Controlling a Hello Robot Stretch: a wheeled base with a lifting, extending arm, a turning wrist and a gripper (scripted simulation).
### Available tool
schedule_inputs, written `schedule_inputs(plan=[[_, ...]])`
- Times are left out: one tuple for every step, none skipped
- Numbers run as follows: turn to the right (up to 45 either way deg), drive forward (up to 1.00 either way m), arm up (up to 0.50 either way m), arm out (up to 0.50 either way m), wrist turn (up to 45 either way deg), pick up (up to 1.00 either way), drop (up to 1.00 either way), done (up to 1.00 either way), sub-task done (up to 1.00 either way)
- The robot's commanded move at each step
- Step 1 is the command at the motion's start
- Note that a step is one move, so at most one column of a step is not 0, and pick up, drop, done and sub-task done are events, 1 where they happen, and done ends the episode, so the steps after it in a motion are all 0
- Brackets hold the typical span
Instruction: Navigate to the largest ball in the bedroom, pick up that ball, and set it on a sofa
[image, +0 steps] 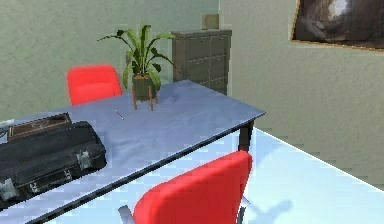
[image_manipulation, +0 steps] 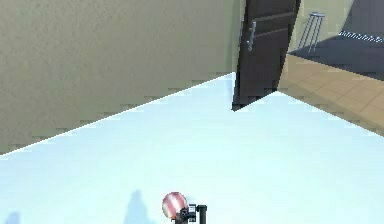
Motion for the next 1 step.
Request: schedule_inputs(plan=[[0.0,0.00,0.00,0.00,45.0,0.00,0.00,0.00,0.00]])
